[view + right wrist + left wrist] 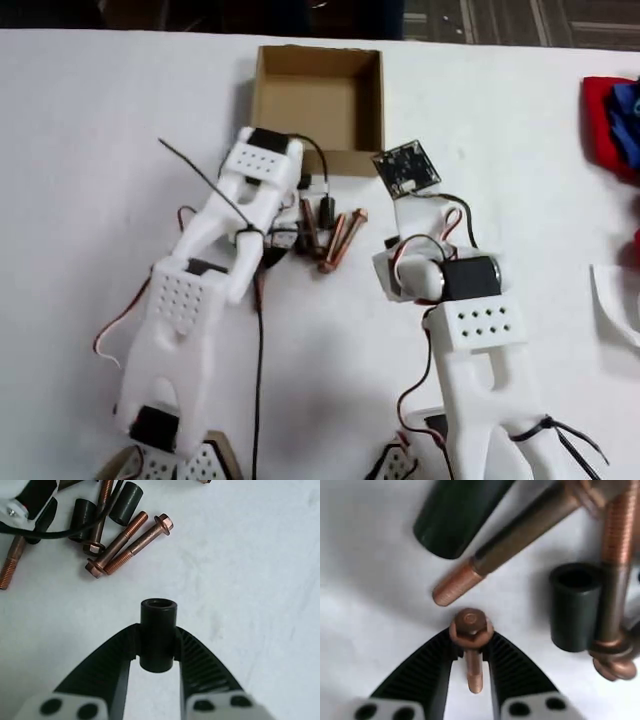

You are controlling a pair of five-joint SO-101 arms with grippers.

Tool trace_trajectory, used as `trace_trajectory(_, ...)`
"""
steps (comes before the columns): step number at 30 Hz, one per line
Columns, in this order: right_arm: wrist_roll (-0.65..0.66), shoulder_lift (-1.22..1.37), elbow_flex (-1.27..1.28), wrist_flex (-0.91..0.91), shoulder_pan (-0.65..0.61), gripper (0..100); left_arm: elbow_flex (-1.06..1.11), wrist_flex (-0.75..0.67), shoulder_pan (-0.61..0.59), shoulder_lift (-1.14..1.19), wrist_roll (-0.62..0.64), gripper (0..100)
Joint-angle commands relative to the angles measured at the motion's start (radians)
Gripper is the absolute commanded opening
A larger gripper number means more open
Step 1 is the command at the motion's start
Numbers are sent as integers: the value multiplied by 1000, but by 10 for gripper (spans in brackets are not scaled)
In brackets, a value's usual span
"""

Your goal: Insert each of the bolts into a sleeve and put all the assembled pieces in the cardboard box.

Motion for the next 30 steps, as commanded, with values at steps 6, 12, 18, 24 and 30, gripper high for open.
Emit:
trace_trajectory(6,0,-51,-8,-10,10,21,5,15,-5,2,5,25)
trace_trajectory(12,6,-234,9,25,10,21,56,20,-6,-133,5,25)
trace_trajectory(18,8,-414,198,-31,15,21,183,17,17,-342,3,25)
trace_trajectory(24,0,-489,368,-180,84,21,271,12,8,-595,2,25)
trace_trajectory(30,-101,-521,494,-377,91,21,366,-34,9,-864,8,25)
